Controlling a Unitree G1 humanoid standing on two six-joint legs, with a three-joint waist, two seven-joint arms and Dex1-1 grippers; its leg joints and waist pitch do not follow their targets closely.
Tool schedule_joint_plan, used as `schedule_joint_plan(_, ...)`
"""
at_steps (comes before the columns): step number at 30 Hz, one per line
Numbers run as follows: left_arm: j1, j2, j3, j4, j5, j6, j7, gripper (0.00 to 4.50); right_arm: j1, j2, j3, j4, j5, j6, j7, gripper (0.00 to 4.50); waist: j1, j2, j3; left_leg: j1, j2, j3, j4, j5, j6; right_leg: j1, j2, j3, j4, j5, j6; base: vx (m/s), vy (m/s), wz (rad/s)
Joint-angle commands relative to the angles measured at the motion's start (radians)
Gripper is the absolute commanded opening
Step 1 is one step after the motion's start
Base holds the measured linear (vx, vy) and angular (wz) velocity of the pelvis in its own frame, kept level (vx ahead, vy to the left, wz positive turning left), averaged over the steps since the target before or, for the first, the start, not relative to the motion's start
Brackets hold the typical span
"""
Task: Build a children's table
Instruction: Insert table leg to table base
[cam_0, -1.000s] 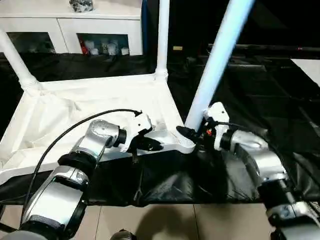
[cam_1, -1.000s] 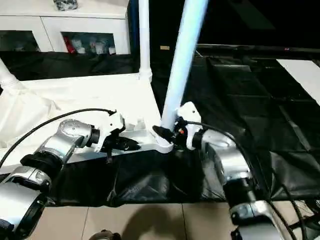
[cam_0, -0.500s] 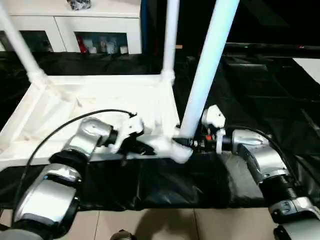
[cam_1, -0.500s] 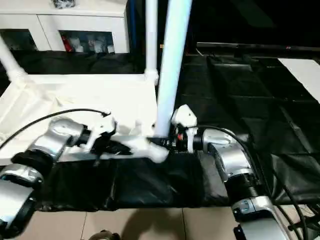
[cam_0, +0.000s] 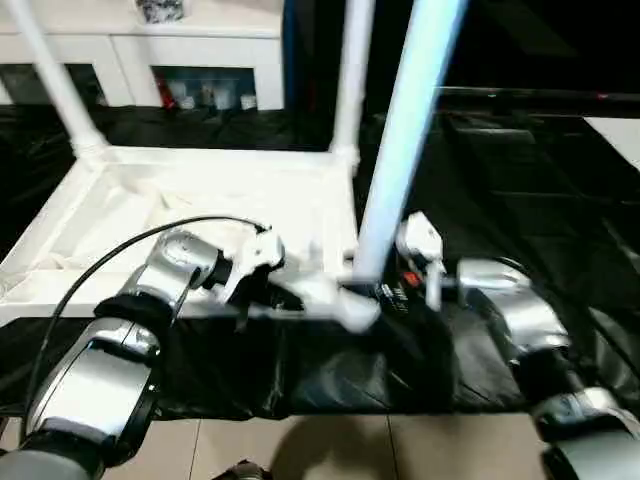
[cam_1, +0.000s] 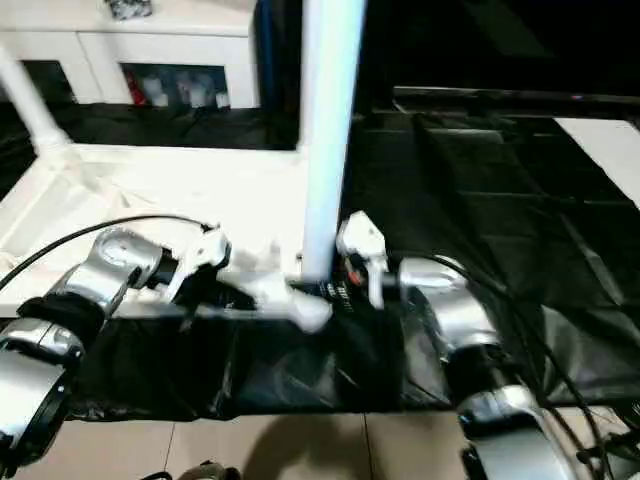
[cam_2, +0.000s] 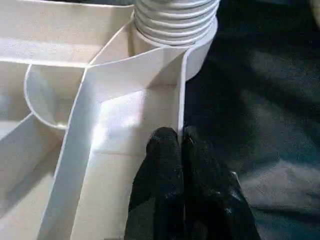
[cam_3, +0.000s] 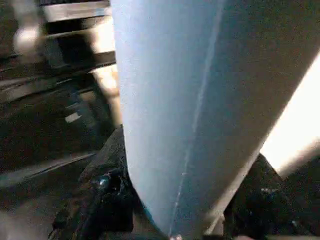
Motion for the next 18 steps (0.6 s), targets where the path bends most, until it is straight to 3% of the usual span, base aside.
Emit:
schedule_joint_plan(1, -0.056, -0.069, 0.047, -0.031, -0.031, 0.07, 0.103, 0.0, 0.019, 0.041, 0.003, 0.111, -0.051, 0.064, -0.15, 1.88, -0.008, 0.003, -0.048, 0.034, 0.037, -0.034, -0.085, -0.486, -0.065, 0.011, -0.062, 0.021, -0.107, -0.543, -0.16, 0.0, 0.0, 0.0)
schedule_joint_plan(5, -0.066, -0.132, 0.058, -0.059, -0.03, 0.151, 0.22, 0.0, -0.008, 0.088, -0.016, 0.175, -0.059, 0.079, -0.276, 1.88, -0.019, 0.004, -0.05, 0.031, 0.035, -0.032, -0.087, -0.488, -0.055, 0.012, -0.058, 0.018, -0.11, -0.479, -0.17, 0.0, 0.0, 0.0)
schedule_joint_plan(6, -0.069, -0.178, 0.072, -0.076, -0.039, 0.195, 0.3, 0.0, -0.027, 0.124, -0.036, 0.223, -0.056, 0.097, -0.36, 1.88, -0.02, -0.002, -0.05, 0.029, 0.035, -0.031, -0.087, -0.483, -0.052, 0.013, -0.056, 0.017, -0.109, -0.467, -0.17, 0.0, 0.0, 0.0)
schedule_joint_plan(8, -0.067, -0.204, 0.071, -0.09, -0.037, 0.212, 0.339, 0.0, -0.042, 0.15, -0.053, 0.256, -0.05, 0.113, -0.408, 1.88, -0.019, 0.002, -0.051, 0.031, 0.035, -0.027, -0.085, -0.46, -0.045, 0.012, -0.054, 0.018, -0.108, -0.418, -0.188, 0.0, 0.0, 0.0)
schedule_joint_plan(15, -0.039, -0.215, 0.045, -0.114, 0.003, 0.217, 0.353, 0.0, -0.086, 0.191, -0.049, 0.309, -0.074, 0.125, -0.455, 1.88, -0.021, 0.003, -0.05, 0.028, 0.032, -0.027, -0.087, -0.467, -0.037, 0.016, -0.053, 0.017, -0.111, -0.41, -0.173, 0.0, 0.0, 0.0)
schedule_joint_plan(18, -0.034, -0.212, 0.049, -0.126, 0.006, 0.228, 0.366, 0.0, -0.098, 0.199, -0.058, 0.324, -0.076, 0.11, -0.451, 1.88, -0.025, -0.001, -0.047, 0.029, 0.031, -0.028, -0.089, -0.494, -0.039, 0.014, -0.053, 0.015, -0.116, -0.467, -0.156, 0.0, 0.0, 0.0)
